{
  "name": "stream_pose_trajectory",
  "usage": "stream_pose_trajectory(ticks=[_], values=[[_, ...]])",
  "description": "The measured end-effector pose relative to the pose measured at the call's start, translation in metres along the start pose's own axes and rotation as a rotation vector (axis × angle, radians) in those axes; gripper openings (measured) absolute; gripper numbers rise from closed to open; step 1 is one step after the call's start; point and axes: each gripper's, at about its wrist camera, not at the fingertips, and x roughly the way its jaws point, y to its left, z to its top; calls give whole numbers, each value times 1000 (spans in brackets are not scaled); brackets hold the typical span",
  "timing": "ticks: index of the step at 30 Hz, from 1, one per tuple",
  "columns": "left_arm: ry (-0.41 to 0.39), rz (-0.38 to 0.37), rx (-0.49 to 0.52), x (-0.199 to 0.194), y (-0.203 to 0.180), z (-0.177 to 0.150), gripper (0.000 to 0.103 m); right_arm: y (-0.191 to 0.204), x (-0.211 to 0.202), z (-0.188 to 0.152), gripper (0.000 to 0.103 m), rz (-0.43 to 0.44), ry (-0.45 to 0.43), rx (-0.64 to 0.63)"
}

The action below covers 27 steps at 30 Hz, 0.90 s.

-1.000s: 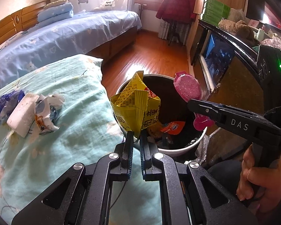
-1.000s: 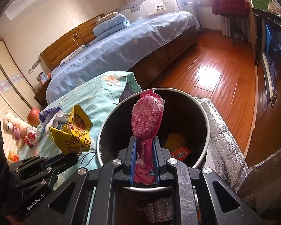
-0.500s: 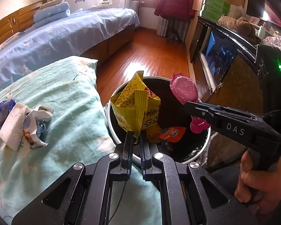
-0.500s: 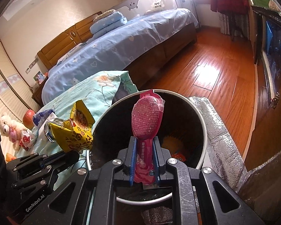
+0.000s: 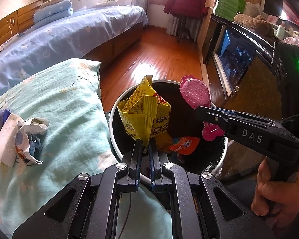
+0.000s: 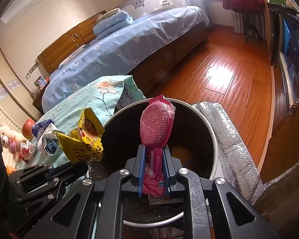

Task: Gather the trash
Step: 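Carry the yellow bag and pink hairbrush over the bin and release both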

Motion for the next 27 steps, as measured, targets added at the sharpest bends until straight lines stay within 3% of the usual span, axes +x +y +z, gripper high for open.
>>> stream_pose_trajectory(ticks=[9, 11, 13, 19, 23, 27], values=[[4, 0, -5, 0, -3, 1, 9, -1, 2, 3, 20, -13, 5, 6], [4, -2, -10, 0, -2, 1, 14, -2, 1, 3, 20, -11, 4, 15], [-2, -2, -22, -4, 1, -1, 31, -4, 0, 3, 22, -9, 3, 25], [-38, 2, -70, -28, 17, -16, 42, 2, -12, -2, 57, 15, -28, 38], [-68, 26, -99, -48, 31, -31, 49, 14, -22, -10, 68, 38, -54, 34], [-82, 56, -136, -64, 48, -50, 51, 32, -24, -19, 72, 58, -59, 13]])
